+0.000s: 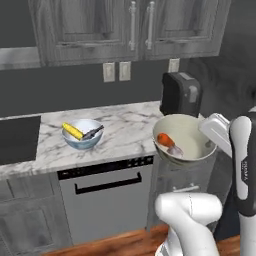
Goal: Place the bowl containing the garlic and carrot in the microwave. Close the microwave door and press the start button to microwave the meal.
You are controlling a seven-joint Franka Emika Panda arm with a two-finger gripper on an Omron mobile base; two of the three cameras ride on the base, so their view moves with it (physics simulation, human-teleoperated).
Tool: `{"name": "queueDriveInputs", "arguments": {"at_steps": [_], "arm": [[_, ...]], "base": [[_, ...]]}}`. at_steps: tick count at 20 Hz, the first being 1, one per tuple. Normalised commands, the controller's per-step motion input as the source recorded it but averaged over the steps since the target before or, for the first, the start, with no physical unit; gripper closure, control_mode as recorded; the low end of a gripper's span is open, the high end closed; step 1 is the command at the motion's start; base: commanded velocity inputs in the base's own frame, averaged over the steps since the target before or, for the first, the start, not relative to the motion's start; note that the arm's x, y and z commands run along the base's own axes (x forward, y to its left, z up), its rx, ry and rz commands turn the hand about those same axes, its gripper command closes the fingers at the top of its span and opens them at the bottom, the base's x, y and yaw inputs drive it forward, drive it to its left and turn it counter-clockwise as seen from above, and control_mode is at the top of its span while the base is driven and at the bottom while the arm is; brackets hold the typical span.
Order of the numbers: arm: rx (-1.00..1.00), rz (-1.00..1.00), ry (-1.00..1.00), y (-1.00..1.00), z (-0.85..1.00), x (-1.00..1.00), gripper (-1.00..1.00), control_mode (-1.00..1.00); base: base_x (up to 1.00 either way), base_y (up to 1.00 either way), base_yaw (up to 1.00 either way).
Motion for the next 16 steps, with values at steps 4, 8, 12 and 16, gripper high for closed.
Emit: {"name": "queueDriveInputs", "arguments": {"at_steps": [4,8,12,16], "arm": [[0.0,0.0,0.0,0.0,0.0,0.0,1.0,1.0],[0.0,0.0,0.0,0.0,0.0,0.0,1.0,1.0],[0.0,0.0,0.0,0.0,0.0,0.0,1.0,1.0],[0.0,0.0,0.0,0.0,0.0,0.0,1.0,1.0]], "base": [[-0.75,0.02,-0.44],[-0.72,-0.02,-0.64],[-0.56,-0.17,-0.64],[-0.07,-0.64,-0.49]]}}
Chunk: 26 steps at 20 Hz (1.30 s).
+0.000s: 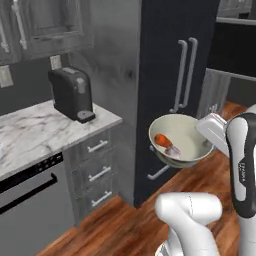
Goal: Place the bowl containing the garlic and carrot in the microwave. Close the microwave door and press the start button to microwave the meal.
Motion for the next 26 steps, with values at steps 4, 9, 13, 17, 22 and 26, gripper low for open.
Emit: {"name": "queueDriveInputs", "arguments": {"at_steps": [4,9,13,17,22,26], "arm": [[0.0,0.0,0.0,0.0,0.0,0.0,1.0,1.0],[0.0,0.0,0.0,0.0,0.0,0.0,1.0,1.0],[0.0,0.0,0.0,0.0,0.0,0.0,1.0,1.0],[0.0,0.0,0.0,0.0,0.0,0.0,1.0,1.0],[0.0,0.0,0.0,0.0,0.0,0.0,1.0,1.0],[0.0,0.0,0.0,0.0,0.0,0.0,1.0,1.0]], "base": [[0.0,-1.0,-0.4],[0.04,-0.95,-0.6],[0.07,-0.62,-0.75],[0.28,-0.55,-0.68],[0.73,-0.52,-0.52],[1.0,-0.44,-0.25]]}}
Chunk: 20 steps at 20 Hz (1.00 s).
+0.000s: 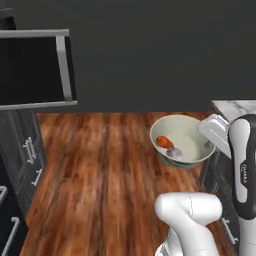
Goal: Place the bowl containing the garlic and carrot in the microwave. Close the microwave door and press the start button to microwave the meal.
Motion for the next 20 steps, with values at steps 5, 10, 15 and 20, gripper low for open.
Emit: {"name": "queueDriveInputs", "arguments": {"at_steps": [5,10,15,20], "arm": [[0.0,0.0,0.0,0.0,0.0,0.0,1.0,1.0],[0.0,0.0,0.0,0.0,0.0,0.0,1.0,1.0],[0.0,0.0,0.0,0.0,0.0,0.0,1.0,1.0],[0.0,0.0,0.0,0.0,0.0,0.0,1.0,1.0]], "base": [[1.0,-0.29,0.04],[1.0,-0.41,0.38],[1.0,-0.35,0.45],[1.0,-0.26,0.45]]}}
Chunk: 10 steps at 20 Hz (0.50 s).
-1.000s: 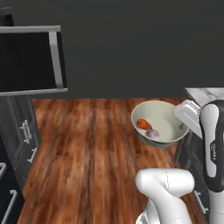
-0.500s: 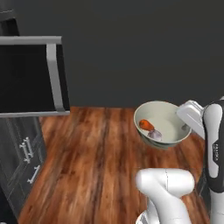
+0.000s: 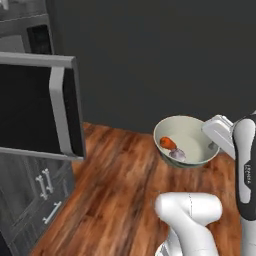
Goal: Place the bowl containing the garlic and carrot in the microwave. Close the microwave door and press the start button to microwave the meal.
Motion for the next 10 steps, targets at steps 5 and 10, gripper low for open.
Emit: {"name": "queueDriveInputs", "arguments": {"at_steps": [5,10], "arm": [[0.0,0.0,0.0,0.0,0.0,0.0,1.0,1.0],[0.0,0.0,0.0,0.0,0.0,0.0,1.0,1.0]], "base": [[1.0,-0.04,0.54],[1.0,-0.02,0.55]]}}
